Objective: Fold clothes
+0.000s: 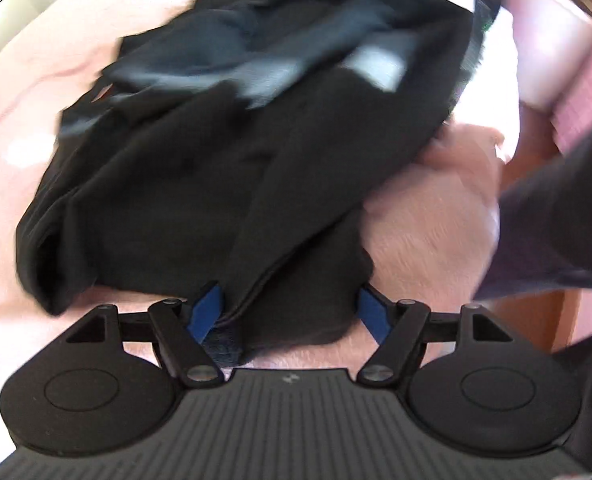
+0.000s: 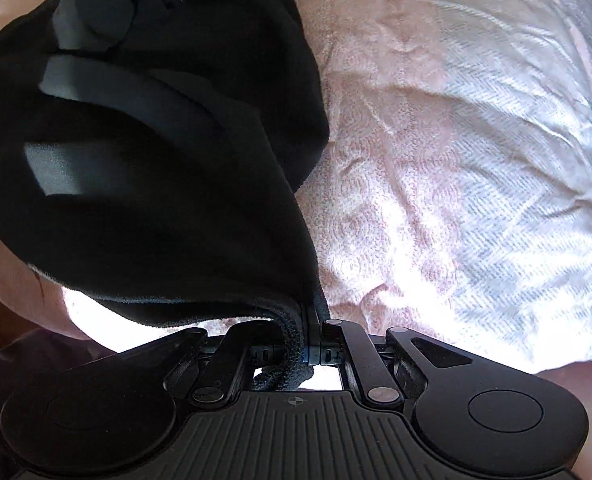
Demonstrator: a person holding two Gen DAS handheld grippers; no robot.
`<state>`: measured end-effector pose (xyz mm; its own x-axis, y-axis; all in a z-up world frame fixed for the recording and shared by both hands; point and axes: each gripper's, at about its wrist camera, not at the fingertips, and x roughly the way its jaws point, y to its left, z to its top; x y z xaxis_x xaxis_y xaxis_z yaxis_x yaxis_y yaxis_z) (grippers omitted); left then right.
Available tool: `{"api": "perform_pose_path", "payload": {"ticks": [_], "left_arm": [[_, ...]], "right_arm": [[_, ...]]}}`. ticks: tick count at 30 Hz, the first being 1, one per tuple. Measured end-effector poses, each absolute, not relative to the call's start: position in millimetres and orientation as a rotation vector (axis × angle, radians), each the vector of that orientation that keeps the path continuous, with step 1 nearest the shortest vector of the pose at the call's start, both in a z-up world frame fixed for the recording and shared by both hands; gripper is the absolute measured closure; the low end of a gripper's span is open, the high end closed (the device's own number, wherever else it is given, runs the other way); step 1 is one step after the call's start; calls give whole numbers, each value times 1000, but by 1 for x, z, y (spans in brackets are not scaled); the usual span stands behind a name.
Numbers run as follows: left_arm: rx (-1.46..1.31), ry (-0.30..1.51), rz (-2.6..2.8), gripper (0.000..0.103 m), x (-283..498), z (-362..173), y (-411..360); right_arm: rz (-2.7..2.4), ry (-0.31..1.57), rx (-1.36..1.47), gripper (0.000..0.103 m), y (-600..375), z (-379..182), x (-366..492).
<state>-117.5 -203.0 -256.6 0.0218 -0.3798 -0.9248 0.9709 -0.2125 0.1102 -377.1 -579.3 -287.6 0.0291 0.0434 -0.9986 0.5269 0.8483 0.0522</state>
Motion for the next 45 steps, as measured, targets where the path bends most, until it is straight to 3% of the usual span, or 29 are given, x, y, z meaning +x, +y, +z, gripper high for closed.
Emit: {"api": "perform_pose_path", "payload": {"ticks": [3,4,5,6,7,10,15,17,18,19,20,21,22,26,33,36,38,39,41,42,43,44,45], "left_arm": [[1027,824,-1414,34,-112,-255,-206],[1013,855,-1407,40,-111,-258,-209],[998,895,-1413,52,-110,-259,-210],[990,942,-1433,77,-108,-261,-212],[1001,969,-1451,88,-108,-258,-211],[1072,1034,-1557,91,-124,-245,-195],[1146,1125,-1547,87,-122,-227,-164],[1074,1129,-1463,77,-96,-213,-161],[1044,1113,-1416,71,-81,-207,-164],[1013,1096,-1367,65,-66,-200,-166],[993,1065,-1314,62,-49,-196,-173],[972,1032,-1261,55,-31,-192,-180],[951,999,-1203,47,-12,-189,-191],[824,920,-1071,35,61,-186,-232],[692,1039,-1077,34,156,-258,-296],[694,1132,-1122,33,180,-294,-311],[670,1187,-1146,32,192,-310,-316],[642,1210,-1154,33,195,-313,-315],[599,1239,-1181,58,197,-312,-315],[579,1254,-1198,87,196,-310,-315],[558,1270,-1215,95,196,-307,-314],[565,1250,-1219,96,193,-300,-314],[576,1206,-1231,97,189,-289,-314]], "right_arm": [[-307,1511,397,100,-588,-283,-380],[-286,1515,381,100,-589,-281,-381],[-265,1519,367,100,-591,-280,-383],[-248,1525,371,100,-591,-279,-386],[-232,1532,375,100,-591,-278,-390],[-203,1561,395,100,-580,-274,-405],[-200,1591,455,100,-576,-260,-419],[-218,1586,459,98,-581,-250,-418],[-228,1585,458,79,-584,-245,-416],[-246,1592,431,45,-590,-239,-410],[-262,1600,405,29,-597,-234,-403],[-261,1605,387,20,-605,-230,-395],[-262,1606,366,20,-613,-226,-385],[-325,1484,258,20,-633,-209,-327],[-459,1087,313,20,-699,-198,-199],[-398,1029,401,20,-730,-234,-138],[-359,1085,408,20,-744,-267,-104],[-333,1096,448,20,-751,-284,-95],[-284,1116,528,20,-764,-317,-77],[-276,1121,565,29,-767,-325,-76],[-267,1127,602,78,-770,-333,-74],[-258,1131,639,96,-773,-341,-72],[-251,1132,670,95,-776,-346,-71]]}}
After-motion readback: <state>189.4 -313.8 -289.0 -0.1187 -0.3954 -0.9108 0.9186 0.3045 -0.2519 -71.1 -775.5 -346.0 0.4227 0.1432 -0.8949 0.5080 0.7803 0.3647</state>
